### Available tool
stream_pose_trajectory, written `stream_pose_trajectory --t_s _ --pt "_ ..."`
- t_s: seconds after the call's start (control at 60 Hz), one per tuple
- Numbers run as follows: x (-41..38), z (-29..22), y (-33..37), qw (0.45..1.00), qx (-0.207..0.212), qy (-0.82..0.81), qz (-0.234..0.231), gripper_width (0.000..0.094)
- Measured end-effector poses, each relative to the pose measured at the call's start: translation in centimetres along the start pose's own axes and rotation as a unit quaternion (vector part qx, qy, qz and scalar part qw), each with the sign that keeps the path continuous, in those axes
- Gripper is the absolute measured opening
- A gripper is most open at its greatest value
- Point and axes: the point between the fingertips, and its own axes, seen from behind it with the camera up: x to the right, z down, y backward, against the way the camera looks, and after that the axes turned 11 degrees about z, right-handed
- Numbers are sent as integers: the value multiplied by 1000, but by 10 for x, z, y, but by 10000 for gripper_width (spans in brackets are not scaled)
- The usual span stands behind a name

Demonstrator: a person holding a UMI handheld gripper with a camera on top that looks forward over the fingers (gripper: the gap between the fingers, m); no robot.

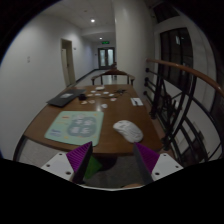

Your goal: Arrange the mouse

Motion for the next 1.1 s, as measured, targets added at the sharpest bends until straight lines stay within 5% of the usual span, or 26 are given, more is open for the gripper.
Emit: stream_pose_trajectory --t_s 0.267,0.55,0.617,0.667,0.833,0.983,1.1 --pt "74 10 -126 997 -19 40 57 823" --pt "73 -32 -198 999 -16 2 34 827" --pt "73 -40 -209 999 -12 -3 34 773" --pt "72 -43 -214 999 -4 -2 38 622" --pt "75 -46 -217 998 21 -3 57 374" --pt "75 -49 -204 996 16 -16 82 337" --pt "49 -116 -143 991 96 -10 94 337"
